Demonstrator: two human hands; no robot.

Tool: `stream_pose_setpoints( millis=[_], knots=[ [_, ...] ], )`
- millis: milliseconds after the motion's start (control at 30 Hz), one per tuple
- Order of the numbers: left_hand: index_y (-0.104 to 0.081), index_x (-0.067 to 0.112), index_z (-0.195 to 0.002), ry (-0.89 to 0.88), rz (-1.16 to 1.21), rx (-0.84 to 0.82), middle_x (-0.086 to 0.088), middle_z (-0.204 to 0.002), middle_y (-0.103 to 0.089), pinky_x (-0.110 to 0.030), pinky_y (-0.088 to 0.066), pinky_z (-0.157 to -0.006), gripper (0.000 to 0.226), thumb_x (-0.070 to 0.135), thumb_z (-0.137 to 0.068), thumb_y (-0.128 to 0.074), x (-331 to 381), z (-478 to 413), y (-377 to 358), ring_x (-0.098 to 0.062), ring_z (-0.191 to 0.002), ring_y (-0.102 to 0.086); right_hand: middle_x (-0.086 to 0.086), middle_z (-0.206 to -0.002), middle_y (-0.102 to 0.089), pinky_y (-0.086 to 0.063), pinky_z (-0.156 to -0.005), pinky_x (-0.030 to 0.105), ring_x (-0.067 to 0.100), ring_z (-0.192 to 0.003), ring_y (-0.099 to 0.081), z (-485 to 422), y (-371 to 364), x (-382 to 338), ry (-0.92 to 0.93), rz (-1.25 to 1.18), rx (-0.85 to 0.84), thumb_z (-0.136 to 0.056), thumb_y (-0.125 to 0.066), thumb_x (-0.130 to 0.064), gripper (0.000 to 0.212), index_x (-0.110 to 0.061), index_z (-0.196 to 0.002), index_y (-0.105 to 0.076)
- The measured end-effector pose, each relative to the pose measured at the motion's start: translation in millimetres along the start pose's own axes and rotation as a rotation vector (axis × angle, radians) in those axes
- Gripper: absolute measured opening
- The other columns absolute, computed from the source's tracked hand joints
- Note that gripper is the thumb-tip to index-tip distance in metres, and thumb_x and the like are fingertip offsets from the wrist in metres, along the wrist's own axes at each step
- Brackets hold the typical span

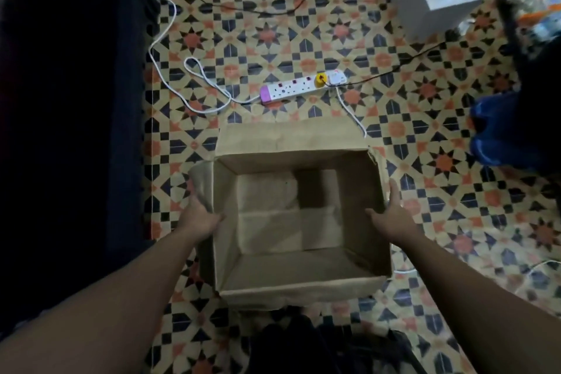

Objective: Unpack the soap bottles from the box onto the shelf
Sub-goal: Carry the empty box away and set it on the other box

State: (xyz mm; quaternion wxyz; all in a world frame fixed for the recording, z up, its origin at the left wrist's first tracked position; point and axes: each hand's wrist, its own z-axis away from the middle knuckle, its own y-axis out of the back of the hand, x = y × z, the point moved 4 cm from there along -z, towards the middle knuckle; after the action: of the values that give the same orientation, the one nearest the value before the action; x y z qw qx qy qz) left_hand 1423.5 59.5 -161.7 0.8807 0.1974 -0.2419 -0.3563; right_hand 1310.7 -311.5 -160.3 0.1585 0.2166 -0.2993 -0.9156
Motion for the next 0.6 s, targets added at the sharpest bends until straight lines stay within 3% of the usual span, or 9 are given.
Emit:
stream_pose_setpoints(
  millis=[167,233,333,467,600],
  knots=[
    [-0.011,0.036,-0.155,-0.017,-0.032,-0.035,-0.012,-0.141,-0.050,-0.047,-0.049,-0.098,0.091,0.012,-0.088,-0.068,-25,-28,-20,-0.036,-0.119,-0.055,0.024,-0.154,-0.031,-0.038,-0.109,0.051,0.043,-0.137,-0.038,-31,-23,16,-0.092,-0.026,0.035,-0.094,-0.064,-0.021,0.092,-0.020,-0.157,0.004],
    [-0.010,0.041,-0.154,-0.044,-0.044,-0.047,-0.012,-0.135,-0.056,-0.045,-0.050,-0.097,0.087,0.010,-0.090,-0.062,-31,-34,-27,-0.035,-0.114,-0.057,0.023,-0.149,-0.039,-0.042,-0.107,0.050,0.041,-0.134,-0.043,-40,-27,20,-0.126,-0.003,0.021,-0.096,-0.061,-0.022,0.075,-0.011,-0.155,-0.016],
    [-0.017,0.040,-0.153,-0.079,-0.029,-0.016,-0.013,-0.129,-0.058,-0.043,-0.049,-0.096,0.078,0.010,-0.091,-0.055,-37,-44,-33,-0.034,-0.111,-0.057,0.024,-0.124,-0.059,-0.050,-0.094,0.044,0.037,-0.115,-0.057,-48,-29,21,-0.144,0.095,0.022,-0.100,-0.054,-0.021,0.040,0.004,-0.131,-0.050],
    [-0.036,0.022,-0.143,-0.073,-0.083,0.055,-0.016,-0.125,-0.058,-0.043,-0.049,-0.095,0.053,0.012,-0.094,-0.052,-44,-49,-39,-0.035,-0.110,-0.057,0.015,-0.090,-0.057,-0.043,-0.071,0.032,0.026,-0.085,-0.056,-55,-32,29,-0.110,0.209,0.043,-0.104,-0.046,-0.017,0.029,0.007,-0.111,-0.061],
    [-0.044,0.007,-0.127,-0.053,-0.141,0.083,-0.019,-0.121,-0.058,-0.041,-0.048,-0.090,0.032,0.012,-0.095,-0.051,-48,-50,-38,-0.036,-0.109,-0.058,0.005,-0.073,-0.048,-0.035,-0.054,0.023,0.022,-0.080,-0.053,-55,-33,32,-0.077,0.261,0.074,-0.104,-0.045,-0.018,0.028,0.004,-0.108,-0.062]
  ],
)
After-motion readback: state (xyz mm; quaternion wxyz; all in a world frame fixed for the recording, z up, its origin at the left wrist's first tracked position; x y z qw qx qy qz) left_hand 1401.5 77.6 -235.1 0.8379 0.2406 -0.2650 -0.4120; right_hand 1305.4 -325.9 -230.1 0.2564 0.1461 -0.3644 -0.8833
